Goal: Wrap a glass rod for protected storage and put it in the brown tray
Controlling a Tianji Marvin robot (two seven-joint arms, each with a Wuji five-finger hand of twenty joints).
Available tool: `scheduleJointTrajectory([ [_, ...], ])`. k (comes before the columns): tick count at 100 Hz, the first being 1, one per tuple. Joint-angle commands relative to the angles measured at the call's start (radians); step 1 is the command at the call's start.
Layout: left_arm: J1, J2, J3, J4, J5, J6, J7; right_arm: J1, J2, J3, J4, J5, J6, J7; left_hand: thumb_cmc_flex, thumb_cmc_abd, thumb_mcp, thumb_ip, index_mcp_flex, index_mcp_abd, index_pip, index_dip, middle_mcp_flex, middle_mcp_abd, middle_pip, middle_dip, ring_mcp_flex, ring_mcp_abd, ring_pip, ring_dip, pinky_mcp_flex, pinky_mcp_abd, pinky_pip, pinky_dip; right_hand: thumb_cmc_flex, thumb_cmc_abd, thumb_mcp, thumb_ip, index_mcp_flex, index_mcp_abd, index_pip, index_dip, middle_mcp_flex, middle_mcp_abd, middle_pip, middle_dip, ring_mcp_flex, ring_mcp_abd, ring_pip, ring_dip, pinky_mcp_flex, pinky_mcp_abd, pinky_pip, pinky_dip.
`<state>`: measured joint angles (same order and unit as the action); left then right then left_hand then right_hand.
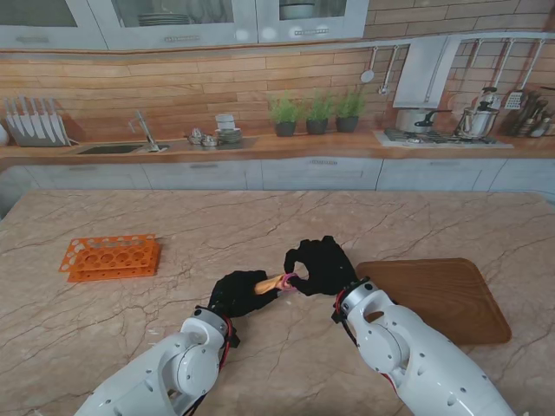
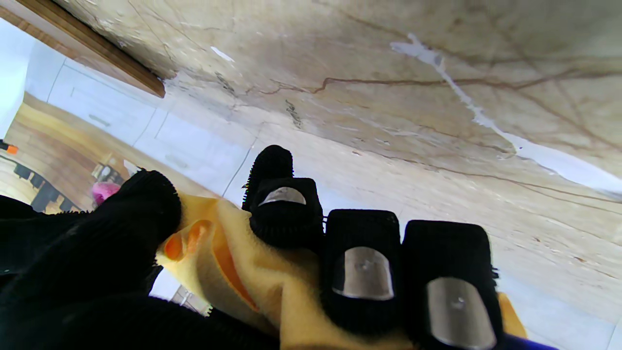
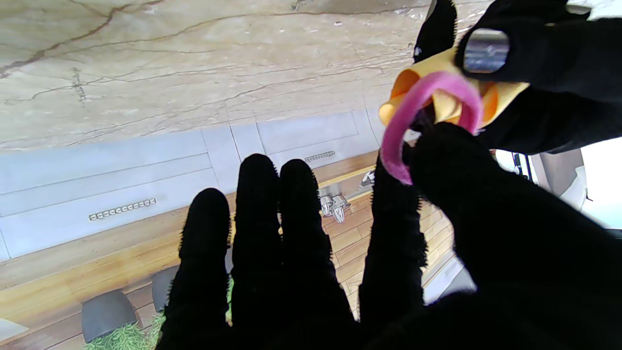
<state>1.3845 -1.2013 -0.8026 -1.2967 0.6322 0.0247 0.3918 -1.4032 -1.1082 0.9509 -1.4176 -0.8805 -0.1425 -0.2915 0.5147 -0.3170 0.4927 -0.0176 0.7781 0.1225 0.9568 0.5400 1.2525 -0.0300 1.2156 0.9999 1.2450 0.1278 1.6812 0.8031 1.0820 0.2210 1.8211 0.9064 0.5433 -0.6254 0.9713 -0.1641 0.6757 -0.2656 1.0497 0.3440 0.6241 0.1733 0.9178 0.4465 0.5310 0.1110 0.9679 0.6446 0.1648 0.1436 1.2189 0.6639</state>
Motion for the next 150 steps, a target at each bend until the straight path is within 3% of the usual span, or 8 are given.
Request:
scheduleJointTrajectory([
  [1, 0.010, -0.002, 0.002, -0.006, -0.001, -0.006, -0.005, -0.001, -0.006, -0.003, 0.000, 0.004, 0.002, -0.004, -0.028, -0.037, 0.010, -0.041, -0.008, 0.000, 0.011, 0.001, 0.024, -0.028, 0.033, 0.018, 0.025, 0.016, 0.105, -0.004, 0.023, -0.043, 0.273, 0.007, -0.041, -0.004, -0.006, -0.017, -0.045, 0.009, -0.003, -0.009, -0.006, 0.000, -0.005, 0.005, 0.009, -0.005, -0.012, 0.005, -0.003, 0.009, 0.005, 0.016],
  [41, 0.008, -0.006, 0.007, 0.007, 0.008, -0.032, 0.026, -0.011, -0.007, 0.000, -0.011, 0.028, 0.035, 0.029, -0.190, -0.137, -0.060, -0.069, -0.043, -0.010, -0.004, 0.000, -0.016, -0.050, 0.028, 0.030, 0.026, -0.030, 0.092, -0.003, 0.027, -0.100, 0.273, -0.018, -0.081, -0.007, -0.004, -0.004, -0.034, 0.037, -0.027, -0.012, -0.005, 0.009, -0.010, 0.004, 0.004, 0.004, -0.016, 0.007, -0.007, 0.013, -0.003, 0.015],
  [49, 0.009, -0.005, 0.006, 0.006, 0.014, -0.028, 0.029, -0.012, -0.006, 0.001, -0.013, 0.029, 0.037, 0.036, -0.210, -0.110, -0.125, -0.081, -0.051, -0.012, -0.014, 0.005, -0.028, -0.049, 0.024, 0.039, 0.026, -0.037, 0.085, -0.001, 0.027, -0.114, 0.273, -0.038, -0.078, -0.009, -0.008, -0.006, -0.021, 0.037, -0.027, -0.013, 0.003, 0.009, -0.012, 0.004, 0.008, 0.007, -0.015, 0.008, -0.008, 0.019, -0.006, 0.015],
  [63, 0.014, -0.009, 0.004, 0.001, 0.007, -0.017, 0.036, -0.012, -0.006, -0.001, -0.015, 0.035, 0.037, 0.043, -0.114, -0.003, -0.385, -0.041, -0.020, -0.037, 0.007, 0.038, -0.016, -0.052, 0.044, 0.046, 0.026, -0.038, 0.083, 0.005, 0.027, -0.106, 0.273, -0.036, -0.076, -0.012, -0.011, -0.008, -0.008, 0.037, -0.023, -0.012, 0.010, 0.009, -0.012, 0.004, 0.012, 0.009, -0.016, 0.009, -0.007, 0.019, -0.007, 0.016],
  [72, 0.017, -0.013, 0.005, 0.001, 0.004, -0.011, 0.049, -0.013, -0.006, -0.001, -0.017, 0.038, 0.034, 0.047, -0.108, 0.061, -0.404, -0.021, 0.037, -0.058, 0.046, 0.052, 0.022, -0.062, 0.074, 0.051, 0.026, -0.019, 0.090, 0.008, 0.024, -0.075, 0.273, -0.026, -0.078, -0.016, -0.014, -0.009, 0.001, 0.034, -0.021, -0.012, 0.015, 0.011, -0.013, 0.004, 0.015, 0.010, -0.016, 0.009, -0.009, 0.021, -0.008, 0.016],
  [114, 0.026, -0.027, 0.006, -0.011, -0.019, 0.008, 0.077, -0.019, -0.004, -0.001, -0.019, 0.038, 0.015, 0.049, 0.072, 0.186, -0.380, -0.015, 0.185, 0.009, 0.072, -0.034, 0.098, -0.066, 0.232, -0.060, 0.025, 0.048, 0.074, -0.034, 0.000, 0.106, 0.272, -0.144, -0.084, -0.034, -0.039, -0.017, 0.093, -0.021, 0.006, -0.014, 0.043, 0.012, -0.021, 0.006, 0.024, 0.017, -0.022, 0.010, -0.010, 0.035, -0.018, 0.020],
  [132, 0.034, -0.028, 0.002, -0.023, -0.031, 0.011, 0.067, -0.023, -0.004, 0.002, -0.020, 0.034, 0.010, 0.042, 0.048, 0.203, -0.053, -0.019, 0.127, 0.049, 0.003, -0.045, 0.094, -0.094, 0.275, -0.102, 0.026, 0.021, 0.068, -0.056, -0.004, 0.128, 0.262, -0.204, -0.089, -0.024, -0.044, -0.015, 0.115, -0.032, 0.011, -0.015, 0.050, 0.013, -0.024, 0.008, 0.027, 0.019, -0.024, 0.010, -0.009, 0.036, -0.021, 0.022],
  [150, 0.037, -0.026, 0.000, -0.029, -0.034, 0.011, 0.059, -0.029, -0.004, 0.009, -0.023, 0.030, 0.011, 0.039, 0.097, 0.232, -0.017, -0.021, 0.138, 0.038, 0.039, -0.028, 0.094, -0.099, 0.299, -0.110, 0.026, 0.012, 0.075, -0.063, -0.006, 0.144, 0.250, -0.213, -0.093, 0.000, -0.047, -0.011, 0.120, -0.022, 0.009, -0.019, 0.055, 0.013, -0.028, 0.009, 0.029, 0.022, -0.026, 0.010, -0.009, 0.036, -0.022, 0.024],
])
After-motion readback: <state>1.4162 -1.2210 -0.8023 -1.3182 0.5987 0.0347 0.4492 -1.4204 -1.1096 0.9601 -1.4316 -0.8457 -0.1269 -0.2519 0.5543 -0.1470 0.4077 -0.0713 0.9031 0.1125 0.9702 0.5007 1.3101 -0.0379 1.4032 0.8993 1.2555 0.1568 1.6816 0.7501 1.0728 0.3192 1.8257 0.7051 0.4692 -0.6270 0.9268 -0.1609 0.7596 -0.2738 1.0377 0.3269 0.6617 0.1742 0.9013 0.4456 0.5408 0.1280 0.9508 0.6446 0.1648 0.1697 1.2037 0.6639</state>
